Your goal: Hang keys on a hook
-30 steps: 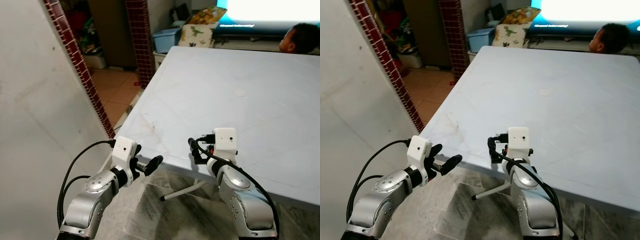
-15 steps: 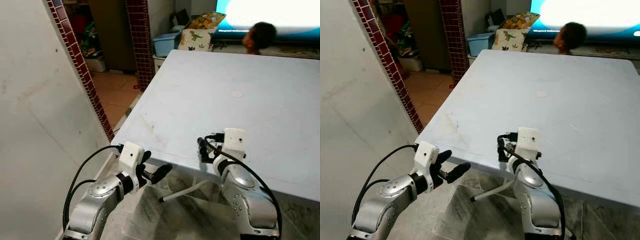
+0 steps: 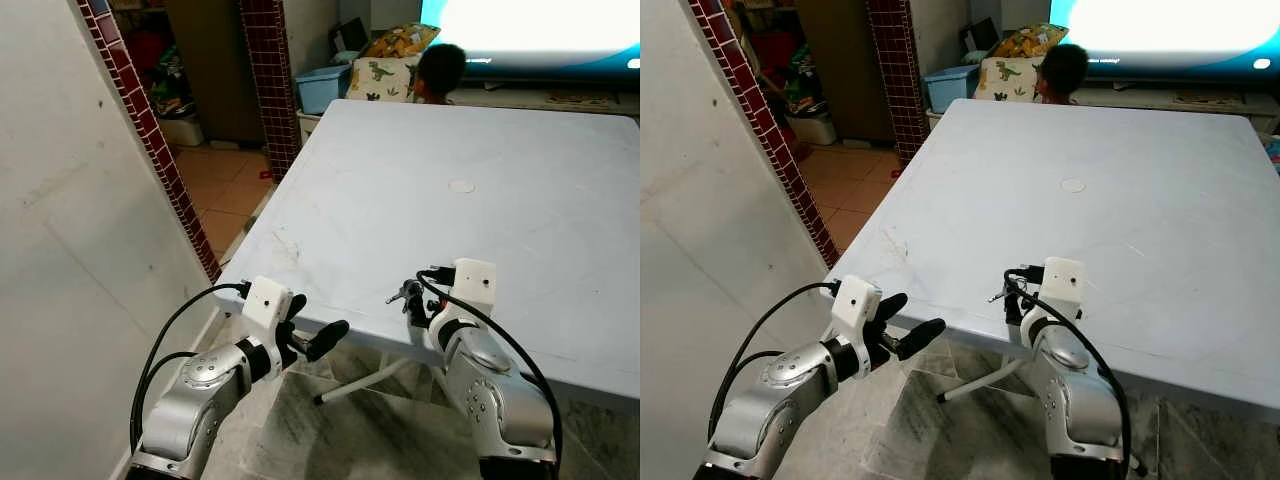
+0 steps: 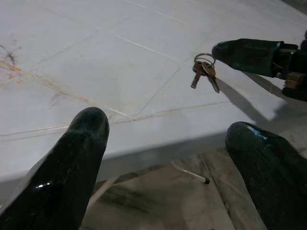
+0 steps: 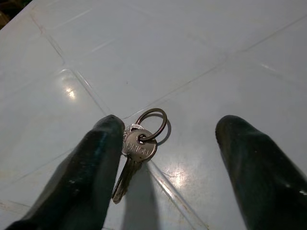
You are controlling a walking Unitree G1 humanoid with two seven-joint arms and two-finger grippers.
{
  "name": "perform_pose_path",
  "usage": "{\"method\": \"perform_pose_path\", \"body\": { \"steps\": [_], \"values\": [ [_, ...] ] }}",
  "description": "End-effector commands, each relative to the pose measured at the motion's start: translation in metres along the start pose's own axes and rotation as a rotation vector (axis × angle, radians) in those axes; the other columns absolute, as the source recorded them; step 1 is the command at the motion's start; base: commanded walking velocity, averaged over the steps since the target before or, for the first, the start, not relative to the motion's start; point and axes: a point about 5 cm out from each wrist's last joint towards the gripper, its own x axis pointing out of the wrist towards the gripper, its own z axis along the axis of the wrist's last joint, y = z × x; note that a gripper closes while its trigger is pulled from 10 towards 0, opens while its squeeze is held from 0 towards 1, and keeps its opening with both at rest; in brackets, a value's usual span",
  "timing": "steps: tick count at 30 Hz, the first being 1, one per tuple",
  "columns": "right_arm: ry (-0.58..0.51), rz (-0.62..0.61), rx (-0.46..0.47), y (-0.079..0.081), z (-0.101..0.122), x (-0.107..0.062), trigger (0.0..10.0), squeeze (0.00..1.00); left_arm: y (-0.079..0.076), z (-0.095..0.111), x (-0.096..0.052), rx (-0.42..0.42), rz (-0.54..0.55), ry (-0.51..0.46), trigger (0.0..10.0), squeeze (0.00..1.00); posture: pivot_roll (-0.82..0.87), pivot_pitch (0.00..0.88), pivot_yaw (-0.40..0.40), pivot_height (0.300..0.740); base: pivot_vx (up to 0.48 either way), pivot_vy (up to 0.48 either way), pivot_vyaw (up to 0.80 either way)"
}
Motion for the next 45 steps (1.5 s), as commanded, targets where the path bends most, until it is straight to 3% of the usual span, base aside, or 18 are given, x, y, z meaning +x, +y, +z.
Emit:
{"method": "perform_pose_path", "body": {
  "steps": [1,9,14,17,18,19,24,26,27,28,36,45],
  "values": [
    [0.004,0.034,0.015,0.006,0.0,0.002,1.2,0.0,0.002,-0.001,-0.002,0.004,0.006,0.007,10.0,0.0,-0.07,0.0,0.107,0.74,0.0,0.0,0.0],
    [0.001,0.032,0.026,0.005,0.004,0.009,1.1,0.0,-0.001,0.002,0.0,0.019,-0.042,0.004,10.0,0.0,-0.07,0.0,0.108,0.74,0.0,0.0,0.0],
    [0.008,0.057,0.031,0.008,0.002,0.011,0.0,0.0,-0.002,0.002,0.0,0.031,-0.051,0.01,10.0,0.0,-0.07,0.0,0.11,0.74,0.0,0.0,0.0],
    [0.011,0.054,0.029,0.008,0.001,0.012,0.0,0.0,-0.002,0.002,0.0,0.033,-0.053,0.013,10.0,0.0,-0.07,0.0,0.11,0.74,0.0,0.0,0.0],
    [0.011,0.054,0.03,0.008,0.002,0.013,0.2,0.0,-0.002,0.002,0.0,0.034,-0.054,0.013,10.0,0.0,-0.07,0.0,0.11,0.74,0.0,0.0,0.0],
    [0.013,0.058,0.036,0.01,0.002,0.014,1.5,0.0,-0.003,0.001,0.0,0.037,-0.057,0.017,10.0,0.0,-0.07,0.0,0.11,0.74,0.0,0.0,0.0],
    [0.024,0.065,0.058,0.012,0.0,0.017,1.8,0.0,-0.005,0.0,0.001,0.038,-0.061,0.018,10.0,0.0,-0.07,0.0,0.11,0.74,0.0,0.0,0.0],
    [0.038,0.073,0.069,0.013,-0.002,0.021,0.8,0.0,-0.005,0.0,0.001,0.04,-0.064,0.018,10.0,0.0,-0.07,0.0,0.11,0.74,0.0,0.0,0.0],
    [0.041,0.072,0.073,0.013,-0.003,0.022,0.8,0.0,-0.005,0.0,0.001,0.041,-0.064,0.018,10.0,0.0,-0.07,0.0,0.11,0.74,0.0,0.0,0.0],
    [0.047,0.07,0.079,0.012,-0.004,0.023,0.0,0.0,-0.005,0.0,0.001,0.042,-0.064,0.018,10.0,0.0,-0.07,0.0,0.11,0.74,0.0,0.0,0.0],
    [0.053,0.024,0.077,0.003,-0.005,0.024,0.0,0.0,-0.005,0.0,0.0,0.05,-0.064,0.02,10.0,0.0,-0.07,0.0,0.111,0.74,0.0,0.0,0.0],
    [-0.053,-0.02,0.002,-0.003,0.01,0.022,0.0,0.0,-0.004,0.001,0.002,0.061,-0.044,0.011,10.0,0.0,-0.07,0.0,0.111,0.74,0.0,0.0,0.0]
  ]
}}
